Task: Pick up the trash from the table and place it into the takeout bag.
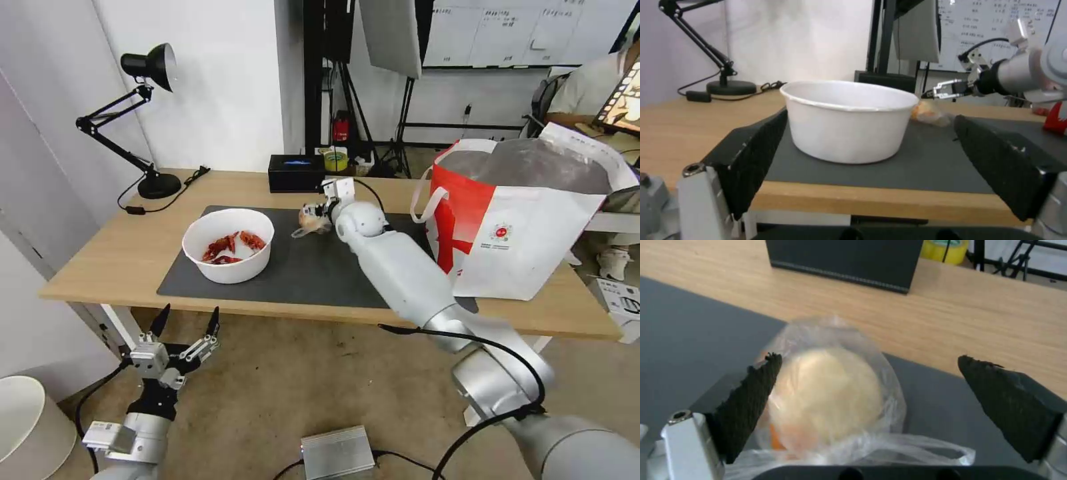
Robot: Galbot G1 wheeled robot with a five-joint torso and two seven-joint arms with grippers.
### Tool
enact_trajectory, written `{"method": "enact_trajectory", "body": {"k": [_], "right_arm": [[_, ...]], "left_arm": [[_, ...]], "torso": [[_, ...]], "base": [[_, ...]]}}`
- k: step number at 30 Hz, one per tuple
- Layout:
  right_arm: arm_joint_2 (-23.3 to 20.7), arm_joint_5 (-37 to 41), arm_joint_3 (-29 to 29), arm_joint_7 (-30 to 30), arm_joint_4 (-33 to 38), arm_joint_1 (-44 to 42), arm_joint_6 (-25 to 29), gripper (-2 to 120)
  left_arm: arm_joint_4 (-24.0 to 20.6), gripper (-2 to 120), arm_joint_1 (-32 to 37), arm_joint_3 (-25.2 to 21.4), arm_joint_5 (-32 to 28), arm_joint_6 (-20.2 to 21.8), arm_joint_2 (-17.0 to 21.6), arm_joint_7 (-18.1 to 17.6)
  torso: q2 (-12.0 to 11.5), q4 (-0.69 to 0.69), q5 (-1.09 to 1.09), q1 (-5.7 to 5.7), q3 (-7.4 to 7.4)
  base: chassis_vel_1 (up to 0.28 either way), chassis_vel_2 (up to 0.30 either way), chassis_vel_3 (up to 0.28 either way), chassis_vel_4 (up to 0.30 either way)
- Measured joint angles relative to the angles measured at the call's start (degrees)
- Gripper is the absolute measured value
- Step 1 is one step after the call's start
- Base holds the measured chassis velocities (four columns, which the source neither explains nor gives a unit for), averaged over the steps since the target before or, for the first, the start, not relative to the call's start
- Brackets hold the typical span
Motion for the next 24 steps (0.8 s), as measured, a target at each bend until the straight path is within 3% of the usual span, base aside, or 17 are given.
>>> {"method": "enact_trajectory", "body": {"k": [11,24], "right_arm": [[2.44,-2.94,0.71,-1.65,-4.4,-1.49,5.47,100],[2.39,-3.48,1.5,-1.06,-5.32,-2.5,5.37,100]], "left_arm": [[0.44,100,-0.26,0.02,-0.07,-0.14,-0.05,0.05],[0.49,100,-0.09,0.1,-0.03,-0.92,-0.48,0.06]], "torso": [[0.0,0.0,0.0,0.0,0.0],[0.0,0.0,0.01,0.0,0.0]], "base": [[0.0,0.0,0.0,0.0],[0.0,0.0,0.0,0.0]]}}
